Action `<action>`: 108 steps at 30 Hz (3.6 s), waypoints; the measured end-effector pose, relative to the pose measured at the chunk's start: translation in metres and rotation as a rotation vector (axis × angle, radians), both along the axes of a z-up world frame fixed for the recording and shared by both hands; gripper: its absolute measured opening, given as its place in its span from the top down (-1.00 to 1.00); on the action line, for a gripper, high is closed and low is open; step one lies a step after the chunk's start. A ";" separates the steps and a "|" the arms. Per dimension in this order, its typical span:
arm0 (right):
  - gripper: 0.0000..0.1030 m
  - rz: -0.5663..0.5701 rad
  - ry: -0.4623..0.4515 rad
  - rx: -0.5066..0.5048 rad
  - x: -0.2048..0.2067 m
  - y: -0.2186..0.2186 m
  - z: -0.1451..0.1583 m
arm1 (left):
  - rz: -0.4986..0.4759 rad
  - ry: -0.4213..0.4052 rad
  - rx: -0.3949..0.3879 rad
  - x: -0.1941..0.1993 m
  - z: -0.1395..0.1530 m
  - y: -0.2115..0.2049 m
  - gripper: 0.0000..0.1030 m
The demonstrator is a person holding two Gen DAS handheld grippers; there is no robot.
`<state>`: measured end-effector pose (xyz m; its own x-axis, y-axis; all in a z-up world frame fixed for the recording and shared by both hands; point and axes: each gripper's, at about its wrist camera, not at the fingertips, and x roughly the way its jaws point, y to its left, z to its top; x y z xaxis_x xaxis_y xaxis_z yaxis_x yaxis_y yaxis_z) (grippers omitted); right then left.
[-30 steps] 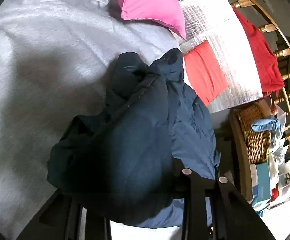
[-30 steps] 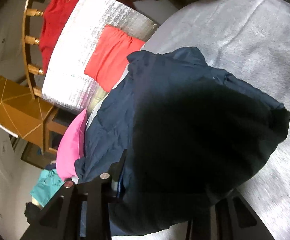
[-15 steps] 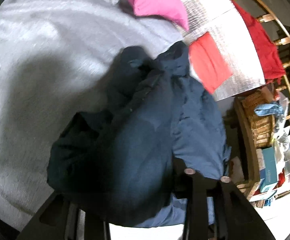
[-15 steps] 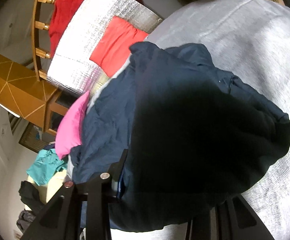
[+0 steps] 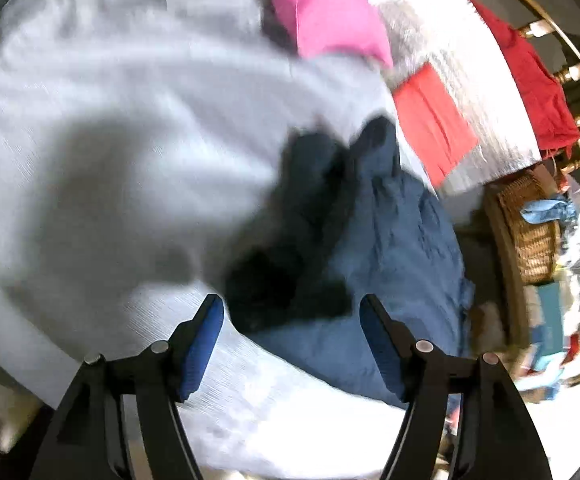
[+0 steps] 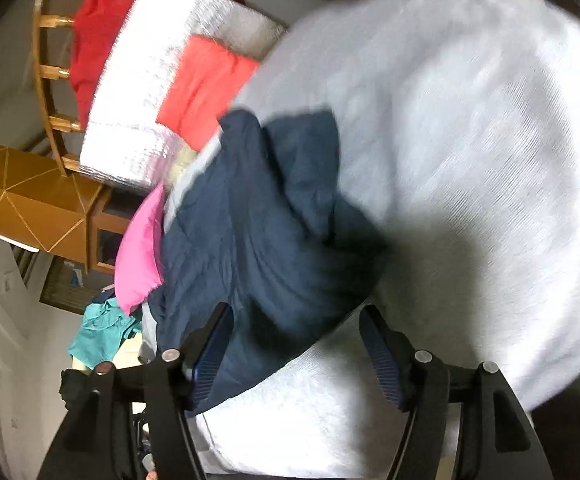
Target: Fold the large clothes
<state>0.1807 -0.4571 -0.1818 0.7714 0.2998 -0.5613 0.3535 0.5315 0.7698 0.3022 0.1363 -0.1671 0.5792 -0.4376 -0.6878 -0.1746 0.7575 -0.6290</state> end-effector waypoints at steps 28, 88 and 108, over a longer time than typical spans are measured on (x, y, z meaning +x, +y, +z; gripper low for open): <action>0.11 0.104 -0.069 -0.224 0.144 0.042 0.044 | -0.122 -0.081 0.472 0.087 0.022 -0.118 -0.50; -0.29 0.284 0.127 -0.669 0.094 0.136 0.010 | -0.266 -0.236 0.777 0.021 0.013 -0.172 -0.64; -0.59 0.124 -0.133 -0.859 -0.053 0.165 0.131 | -0.149 -0.469 0.822 -0.108 0.146 -0.161 -0.82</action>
<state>0.1279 -0.2922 -0.0508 0.8366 -0.0992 -0.5387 0.1907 0.9747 0.1167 0.1943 -0.0250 -0.0210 0.8512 -0.0133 -0.5247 0.0943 0.9873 0.1280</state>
